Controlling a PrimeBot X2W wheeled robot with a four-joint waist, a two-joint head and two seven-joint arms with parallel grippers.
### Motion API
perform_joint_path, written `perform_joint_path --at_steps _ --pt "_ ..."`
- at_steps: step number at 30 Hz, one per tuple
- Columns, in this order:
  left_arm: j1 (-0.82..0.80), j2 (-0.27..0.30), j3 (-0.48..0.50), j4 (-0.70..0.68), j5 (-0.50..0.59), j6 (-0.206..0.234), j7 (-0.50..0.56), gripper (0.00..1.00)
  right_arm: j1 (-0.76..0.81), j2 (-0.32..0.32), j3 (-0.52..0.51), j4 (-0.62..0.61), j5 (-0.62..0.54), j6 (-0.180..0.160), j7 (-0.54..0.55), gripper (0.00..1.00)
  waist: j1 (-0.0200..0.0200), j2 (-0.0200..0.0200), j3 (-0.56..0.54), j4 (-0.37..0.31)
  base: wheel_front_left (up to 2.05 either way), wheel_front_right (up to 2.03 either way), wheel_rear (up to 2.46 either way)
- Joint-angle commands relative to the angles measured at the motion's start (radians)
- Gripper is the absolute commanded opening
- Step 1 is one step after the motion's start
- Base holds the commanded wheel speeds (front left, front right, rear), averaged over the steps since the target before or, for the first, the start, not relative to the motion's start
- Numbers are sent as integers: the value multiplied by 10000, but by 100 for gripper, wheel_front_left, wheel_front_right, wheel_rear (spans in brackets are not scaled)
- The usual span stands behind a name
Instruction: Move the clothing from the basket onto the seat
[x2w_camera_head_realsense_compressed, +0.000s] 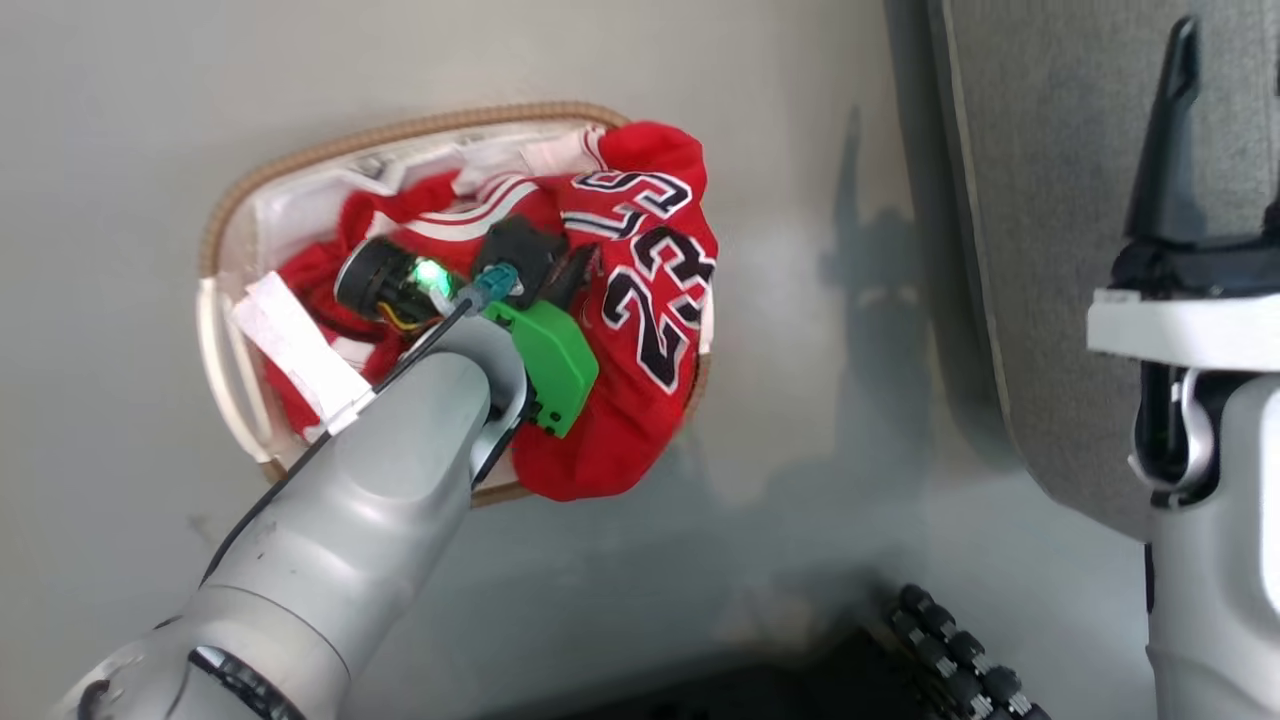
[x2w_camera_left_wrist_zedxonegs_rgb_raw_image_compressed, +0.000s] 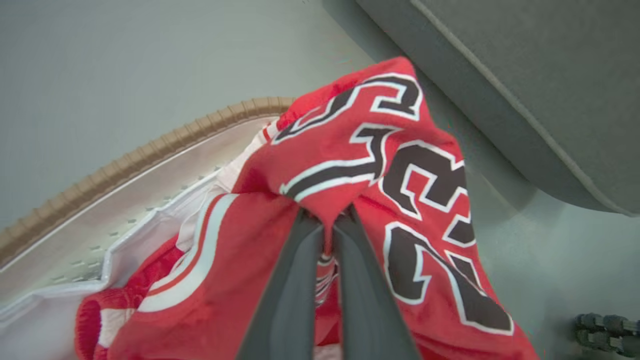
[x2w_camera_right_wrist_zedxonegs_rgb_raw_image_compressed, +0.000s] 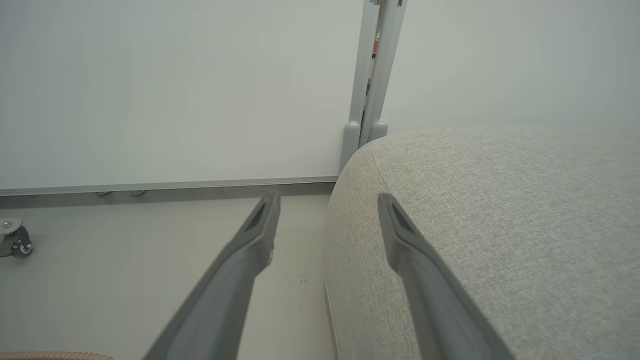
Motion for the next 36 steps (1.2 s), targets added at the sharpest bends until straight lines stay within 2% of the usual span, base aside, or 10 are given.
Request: perform_joint_path --at_steps 1,6,13,19,24,28,36 --pt "134 131 177 -381 143 52 -52 0 233 -37 9 139 -145 -6 -19 100 -1 -1 -1050 592 0 0 0" --pt "705 484 619 -1532 523 128 -49 0 804 -39 121 623 -436 -6 -18 100 -1 -1 -2407 1079 0 0 0" --pt "1397 743 661 -2379 613 27 -52 0 1713 -40 424 1279 -537 -8 -19 100 -1 -1 -4417 1567 0 0 0" --pt "1528 1017 263 -2883 353 -22 11 0 2525 -40 630 1763 -531 -8 -18 100 -1 -1 -6109 1752 0 0 0" --pt "1169 1403 -478 -3682 -356 -21 458 0 3132 -40 720 2091 -543 -8 -19 100 -1 -1 -7423 1737 0 0 0" --pt "697 1729 -815 -4179 -834 -23 772 0 3370 -39 856 2208 -560 -8 -18 100 -1 -1 -7998 1632 0 0 0" --pt "-531 2030 -955 -4503 -1413 -23 1210 0 3020 -39 1408 2186 -579 -6 -19 100 -1 -1 -8152 1405 0 0 0"
